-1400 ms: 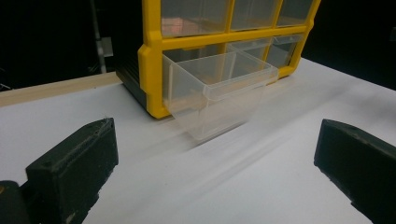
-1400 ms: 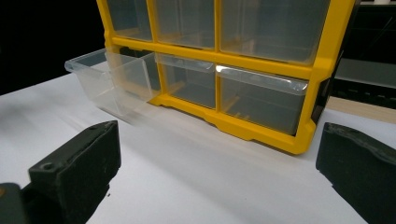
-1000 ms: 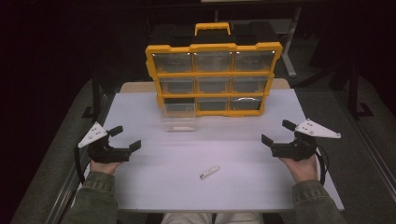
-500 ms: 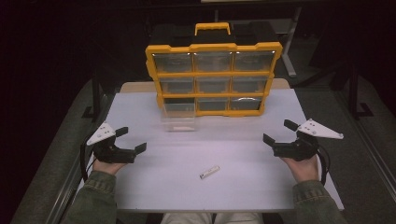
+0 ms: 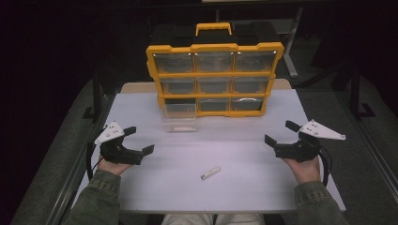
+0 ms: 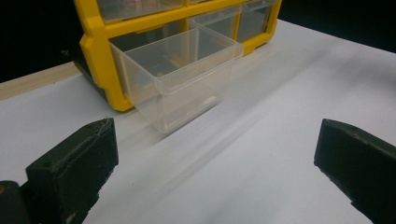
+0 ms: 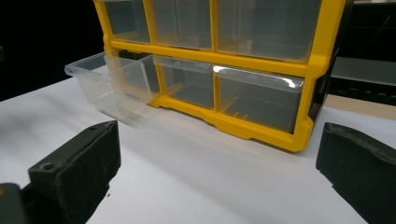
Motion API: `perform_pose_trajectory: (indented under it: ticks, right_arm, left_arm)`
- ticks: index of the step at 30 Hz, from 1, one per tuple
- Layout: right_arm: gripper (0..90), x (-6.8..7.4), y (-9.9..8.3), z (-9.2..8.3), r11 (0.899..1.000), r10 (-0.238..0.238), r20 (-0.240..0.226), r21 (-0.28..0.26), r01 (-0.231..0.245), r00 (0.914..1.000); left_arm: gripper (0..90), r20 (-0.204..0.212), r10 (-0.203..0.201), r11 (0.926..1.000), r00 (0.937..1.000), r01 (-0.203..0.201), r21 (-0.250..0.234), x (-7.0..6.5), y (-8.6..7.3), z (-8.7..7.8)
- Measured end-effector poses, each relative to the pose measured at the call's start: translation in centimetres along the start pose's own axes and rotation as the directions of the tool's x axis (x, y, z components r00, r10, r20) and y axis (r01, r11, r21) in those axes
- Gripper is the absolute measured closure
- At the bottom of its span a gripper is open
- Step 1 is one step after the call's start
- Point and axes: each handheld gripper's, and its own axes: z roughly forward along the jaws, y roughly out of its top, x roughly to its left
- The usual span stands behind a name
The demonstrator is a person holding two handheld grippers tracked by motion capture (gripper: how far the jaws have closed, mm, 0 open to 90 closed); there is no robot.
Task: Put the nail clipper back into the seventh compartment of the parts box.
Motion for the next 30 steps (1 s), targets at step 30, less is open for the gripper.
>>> perform_pose_trajectory:
  ticks: [30]
  right_arm:
    - [0.0,0.0,0.0,-0.1,1.000,-0.004,-0.001,-0.001,0.004,1.0000]
  left_arm:
    - [0.0,0.121,0.061,0.9943,0.9909,-0.070,0.080,-4.0,2.7,3.0]
